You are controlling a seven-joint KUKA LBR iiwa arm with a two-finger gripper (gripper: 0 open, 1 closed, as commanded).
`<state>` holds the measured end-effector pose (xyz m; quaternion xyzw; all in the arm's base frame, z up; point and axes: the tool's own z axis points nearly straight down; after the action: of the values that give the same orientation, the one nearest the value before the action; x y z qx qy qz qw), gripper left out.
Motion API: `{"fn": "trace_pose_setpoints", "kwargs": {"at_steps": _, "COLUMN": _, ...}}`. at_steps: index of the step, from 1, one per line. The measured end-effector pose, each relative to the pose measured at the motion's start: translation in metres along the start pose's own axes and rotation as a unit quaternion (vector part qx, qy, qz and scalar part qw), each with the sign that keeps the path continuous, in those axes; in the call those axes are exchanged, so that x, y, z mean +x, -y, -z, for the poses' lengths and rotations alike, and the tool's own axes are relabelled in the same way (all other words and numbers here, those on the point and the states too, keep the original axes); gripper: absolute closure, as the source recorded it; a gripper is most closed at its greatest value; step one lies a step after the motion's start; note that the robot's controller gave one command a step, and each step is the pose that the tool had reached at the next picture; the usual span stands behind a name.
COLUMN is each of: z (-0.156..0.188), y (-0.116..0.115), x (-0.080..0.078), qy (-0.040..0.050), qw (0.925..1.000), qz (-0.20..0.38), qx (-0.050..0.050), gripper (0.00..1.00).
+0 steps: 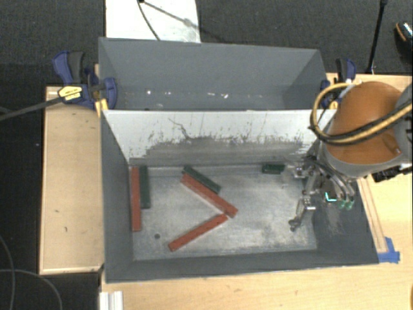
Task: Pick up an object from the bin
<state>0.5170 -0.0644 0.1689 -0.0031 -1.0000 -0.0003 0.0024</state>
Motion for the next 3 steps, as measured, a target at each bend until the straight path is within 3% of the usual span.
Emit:
{"fn": "trace_pose_setpoints", "kwargs": {"at_steps": 1, "z": 0.023, "y": 0.022, "x": 0.006, "qy": 0.0058, "qw": 0.9968, "qz": 0.079, "qx": 0.001, "gripper": 0.0}}
{"fn": "trace_pose_setpoints", "kwargs": {"at_steps": 2, "z": -0.058, "y": -0.062, "x": 0.004, "qy": 0.0007, "qw": 0.9857, "qz": 0.169, "qx": -0.002, "gripper": 0.0}}
{"fn": "trace_pose_setpoints", "kwargs": {"at_steps": 3, "z": -0.099, "y": -0.115, "x": -0.005, "qy": 0.0009, "qw": 0.9854, "qz": 0.17, "qx": -0.001, "gripper": 0.0}}
